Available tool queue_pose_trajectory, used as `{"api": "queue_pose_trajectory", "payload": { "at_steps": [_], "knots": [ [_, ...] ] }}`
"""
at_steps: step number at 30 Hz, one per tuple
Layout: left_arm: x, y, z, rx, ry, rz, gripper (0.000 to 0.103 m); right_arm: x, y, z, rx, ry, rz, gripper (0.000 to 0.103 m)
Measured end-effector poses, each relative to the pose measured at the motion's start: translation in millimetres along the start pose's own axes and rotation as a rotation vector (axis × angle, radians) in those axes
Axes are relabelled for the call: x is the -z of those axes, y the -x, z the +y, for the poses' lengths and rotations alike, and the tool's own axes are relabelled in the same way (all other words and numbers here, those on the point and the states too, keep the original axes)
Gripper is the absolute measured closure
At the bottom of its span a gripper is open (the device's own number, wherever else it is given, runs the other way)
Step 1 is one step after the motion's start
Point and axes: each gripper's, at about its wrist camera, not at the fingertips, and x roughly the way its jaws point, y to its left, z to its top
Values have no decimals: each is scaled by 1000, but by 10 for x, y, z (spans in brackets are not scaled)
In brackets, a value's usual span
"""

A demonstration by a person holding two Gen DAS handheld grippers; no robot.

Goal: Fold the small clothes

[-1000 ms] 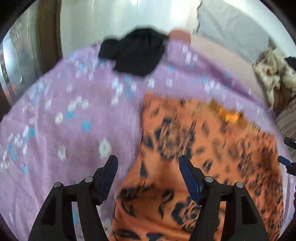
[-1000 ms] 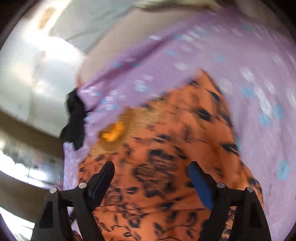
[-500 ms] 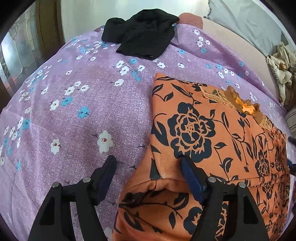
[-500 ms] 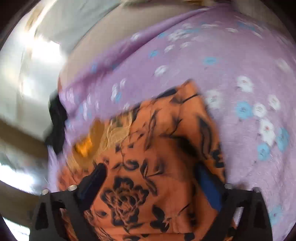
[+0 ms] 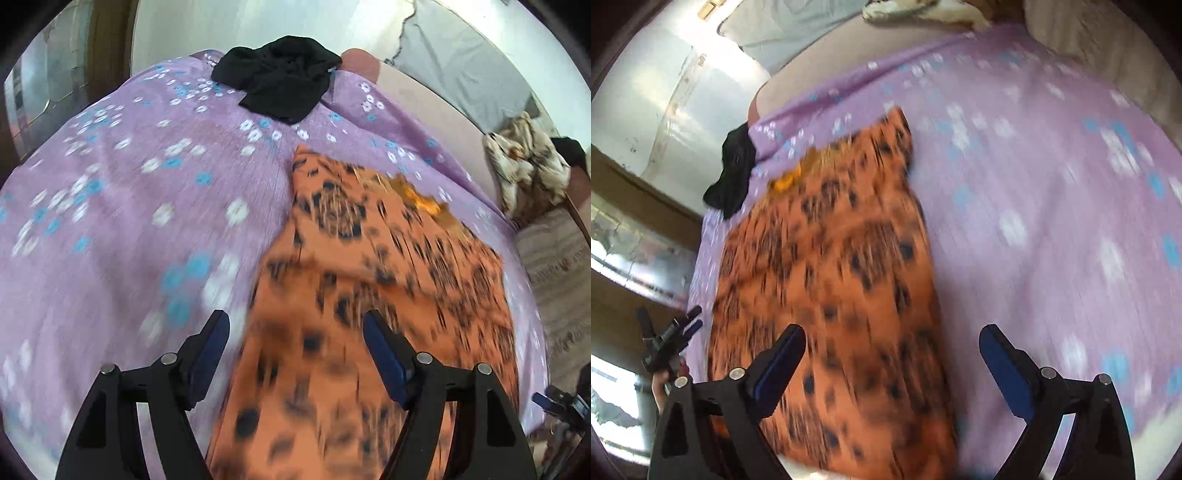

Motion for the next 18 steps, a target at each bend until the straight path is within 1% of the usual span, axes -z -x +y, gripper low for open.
{"api": "queue_pose_trajectory", "payload": {
  "at_steps": [2, 3, 5, 7, 9, 10, 11, 12, 13, 14, 15, 16, 17, 18],
  "knots": [
    [245, 196, 53, -9, -9, 34, 28, 205, 55, -45, -44, 13, 27, 6],
    [383, 271, 83, -18, -10, 65, 28, 335, 77, -52, -58, 28, 40, 6],
    [605, 357, 127, -25, -16, 128, 27, 480, 72, -38, -58, 59, 70, 6],
    [774, 426, 183, -47, 0, 158, 28, 524, 20, -29, -67, 70, 81, 7],
    [946, 460, 233, -53, 23, 194, 28, 589, -9, -27, -72, 80, 92, 7],
    [1026, 480, 242, -51, 29, 199, 28, 625, -21, -16, -65, 88, 93, 7],
    [1071, 507, 216, -67, 1, 180, 28, 653, -32, -10, -64, 93, 98, 7],
    [1111, 507, 187, -85, -20, 180, 28, 672, -52, -5, -73, 96, 106, 7],
    [1144, 466, 173, -91, -29, 205, 28, 700, -85, 5, -72, 103, 121, 9],
    [1164, 419, 180, -106, -40, 224, 28, 720, -99, 23, -60, 107, 136, 16],
    [1179, 377, 165, -139, -58, 235, 28, 748, -143, 26, -46, 111, 155, 20],
    [1189, 333, 150, -169, -74, 252, 28, 772, -170, 20, -36, 107, 169, 33],
    [1202, 271, 135, -180, -85, 275, 29, 796, -200, 6, -19, 101, 181, 42],
    [1214, 231, 143, -164, -74, 286, 34, 812, -194, 7, 0, 109, 178, 43]
  ]
}}
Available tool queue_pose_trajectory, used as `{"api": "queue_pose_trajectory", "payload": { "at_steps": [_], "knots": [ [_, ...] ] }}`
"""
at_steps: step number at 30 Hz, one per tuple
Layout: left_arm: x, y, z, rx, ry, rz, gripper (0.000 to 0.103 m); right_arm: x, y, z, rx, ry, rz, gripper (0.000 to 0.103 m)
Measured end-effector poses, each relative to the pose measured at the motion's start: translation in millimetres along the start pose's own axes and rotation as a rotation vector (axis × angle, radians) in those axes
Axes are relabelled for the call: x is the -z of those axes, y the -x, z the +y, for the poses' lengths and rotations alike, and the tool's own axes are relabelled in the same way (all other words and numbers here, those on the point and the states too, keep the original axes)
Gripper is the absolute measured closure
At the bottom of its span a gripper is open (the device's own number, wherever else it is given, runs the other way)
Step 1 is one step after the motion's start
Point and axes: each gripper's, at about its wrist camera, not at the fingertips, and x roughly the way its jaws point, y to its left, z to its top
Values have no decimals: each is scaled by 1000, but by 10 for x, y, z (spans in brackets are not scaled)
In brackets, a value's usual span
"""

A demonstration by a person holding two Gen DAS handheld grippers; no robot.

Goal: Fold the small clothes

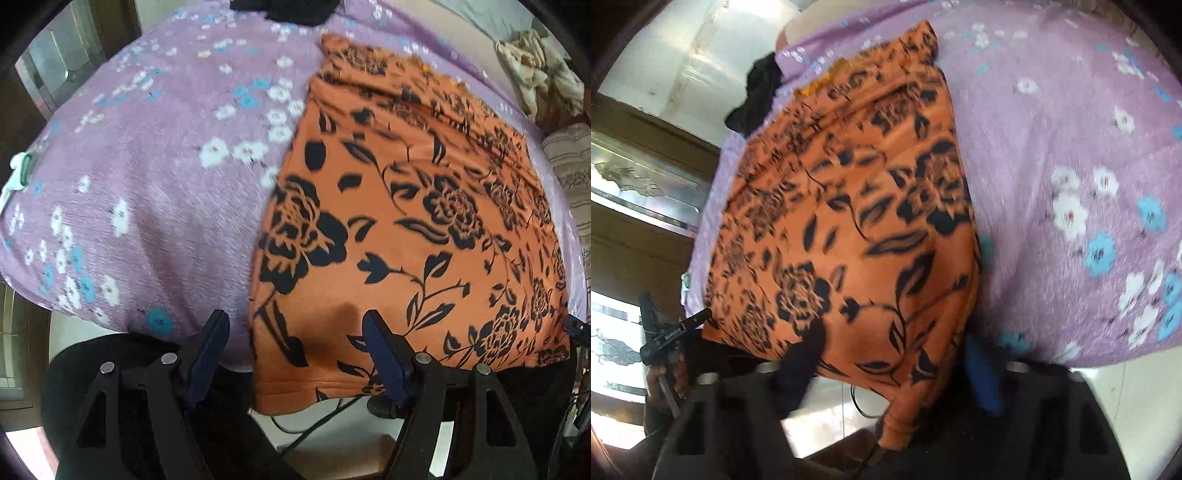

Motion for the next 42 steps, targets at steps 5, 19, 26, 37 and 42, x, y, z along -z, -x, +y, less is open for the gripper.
{"api": "queue_pose_trajectory", "payload": {
  "at_steps": [5, 19, 26, 37, 42],
  "knots": [
    [47, -86, 68, 30, 46, 30, 62, 19, -30, 4, 46, 17, 24, 46],
    [99, 7, 90, 24, 9, 13, 70, 83, -44, 90, 144, 54, 105, 80],
    [68, 138, 97, 64, 44, -27, 97, 37, 7, 193, 89, 70, 67, 97],
    [-49, 450, -10, 8, -17, -125, 97, -127, 240, 153, -93, -26, -49, 97],
    [-41, 463, -35, -24, -32, -142, 97, -131, 307, 165, -109, -25, -67, 97]
  ]
}}
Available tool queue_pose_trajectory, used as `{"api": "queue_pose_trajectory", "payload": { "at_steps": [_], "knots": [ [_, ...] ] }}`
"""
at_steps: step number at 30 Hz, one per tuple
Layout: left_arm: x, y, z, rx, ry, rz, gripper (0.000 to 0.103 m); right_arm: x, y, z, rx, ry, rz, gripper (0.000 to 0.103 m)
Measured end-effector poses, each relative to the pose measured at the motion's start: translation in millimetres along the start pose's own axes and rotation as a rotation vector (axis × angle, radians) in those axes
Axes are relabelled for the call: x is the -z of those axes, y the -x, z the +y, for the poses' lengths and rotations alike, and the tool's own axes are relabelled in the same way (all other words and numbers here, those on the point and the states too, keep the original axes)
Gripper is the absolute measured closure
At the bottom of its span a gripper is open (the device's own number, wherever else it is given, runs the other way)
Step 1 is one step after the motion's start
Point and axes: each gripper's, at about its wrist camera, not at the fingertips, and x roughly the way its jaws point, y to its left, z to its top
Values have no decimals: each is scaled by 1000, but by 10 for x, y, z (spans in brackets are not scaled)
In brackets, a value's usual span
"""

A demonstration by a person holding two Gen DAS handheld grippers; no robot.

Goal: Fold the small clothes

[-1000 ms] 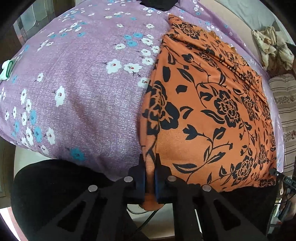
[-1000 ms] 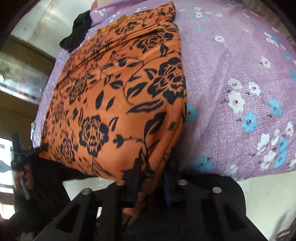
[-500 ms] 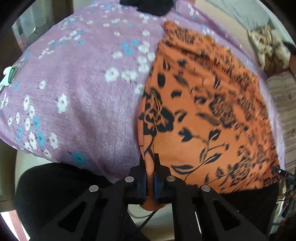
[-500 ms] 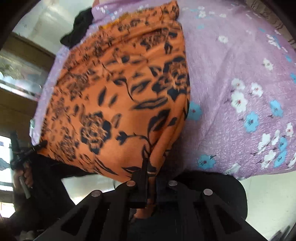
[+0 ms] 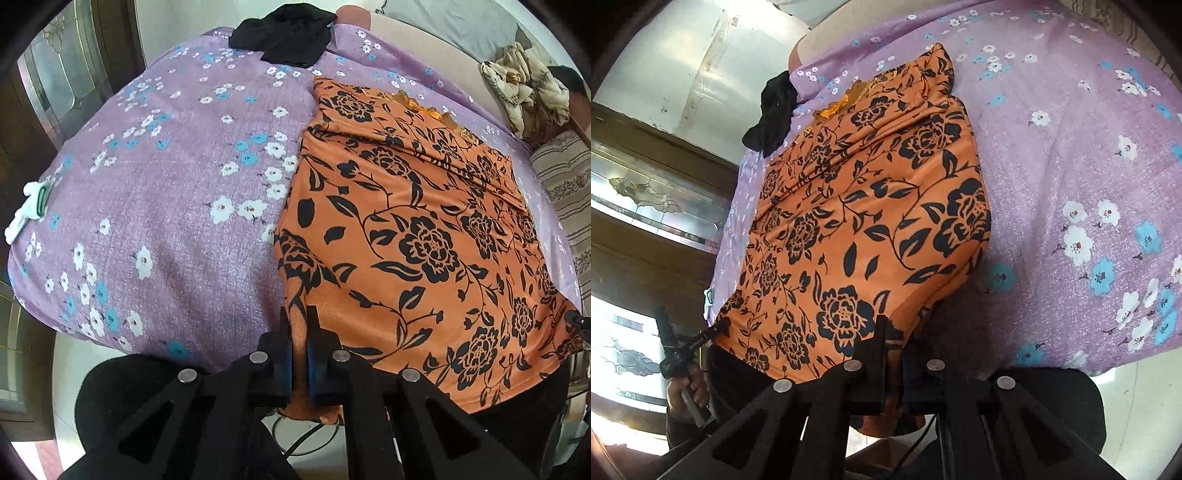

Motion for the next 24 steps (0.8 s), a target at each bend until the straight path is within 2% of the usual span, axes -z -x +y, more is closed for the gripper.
{"api": "queue_pose_trajectory", "payload": {
  "at_steps": [5, 11, 24],
  "knots": [
    [-37, 49, -67, -36, -14, -28, 97, -38, 26, 61, -20, 5, -16, 97],
    [-93, 149, -89, -14, -3, -70, 97, -144, 78, 238, -24, 33, -53, 97],
    [-138, 116, -111, -40, -6, -64, 97, -150, 78, 559, 171, 196, -92, 97]
  ]
}}
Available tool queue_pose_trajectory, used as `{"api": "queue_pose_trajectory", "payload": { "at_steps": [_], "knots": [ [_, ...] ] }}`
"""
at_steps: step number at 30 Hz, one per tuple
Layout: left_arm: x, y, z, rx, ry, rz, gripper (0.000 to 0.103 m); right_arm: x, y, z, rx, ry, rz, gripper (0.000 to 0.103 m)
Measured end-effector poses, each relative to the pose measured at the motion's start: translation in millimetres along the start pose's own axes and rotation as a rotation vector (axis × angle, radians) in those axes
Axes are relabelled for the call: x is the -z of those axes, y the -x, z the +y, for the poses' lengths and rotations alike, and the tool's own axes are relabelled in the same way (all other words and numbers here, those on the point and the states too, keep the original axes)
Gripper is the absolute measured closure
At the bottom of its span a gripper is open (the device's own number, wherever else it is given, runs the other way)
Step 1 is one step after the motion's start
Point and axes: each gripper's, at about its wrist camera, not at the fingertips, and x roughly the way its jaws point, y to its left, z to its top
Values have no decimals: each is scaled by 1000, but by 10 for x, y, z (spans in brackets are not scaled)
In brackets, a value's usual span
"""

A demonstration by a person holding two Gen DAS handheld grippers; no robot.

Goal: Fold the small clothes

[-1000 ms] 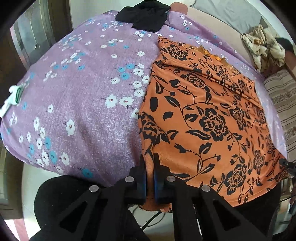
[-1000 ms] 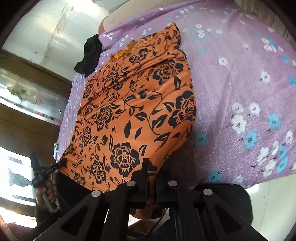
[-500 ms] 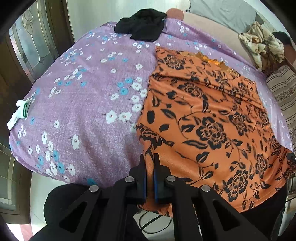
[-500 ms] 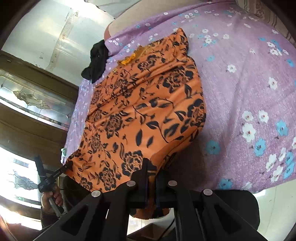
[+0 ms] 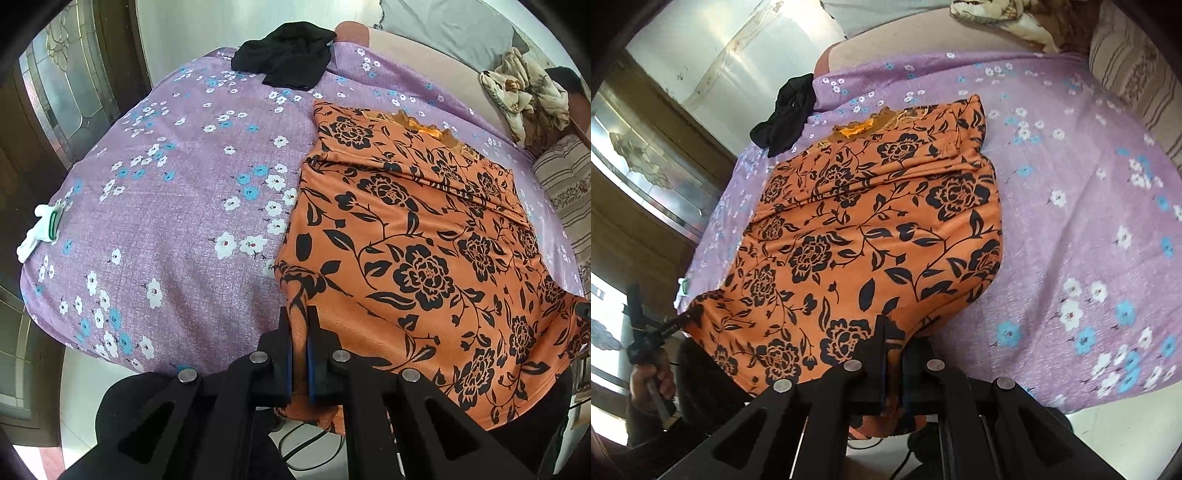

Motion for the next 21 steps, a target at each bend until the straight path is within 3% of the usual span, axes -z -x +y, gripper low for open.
{"api": "queue_pose_trajectory", "payload": {
  "at_steps": [8, 16, 21],
  "knots": [
    [-4, 12, -3, -7, -2, 1, 97, 33, 5, -27, -13, -7, -3, 97],
    [117, -225, 143, -1, 46, 83, 97, 259, -247, -444, -66, -136, 72, 97],
    [-100, -162, 138, 54, 62, 68, 97, 149, -248, -538, -166, -205, 59, 97]
  ]
}}
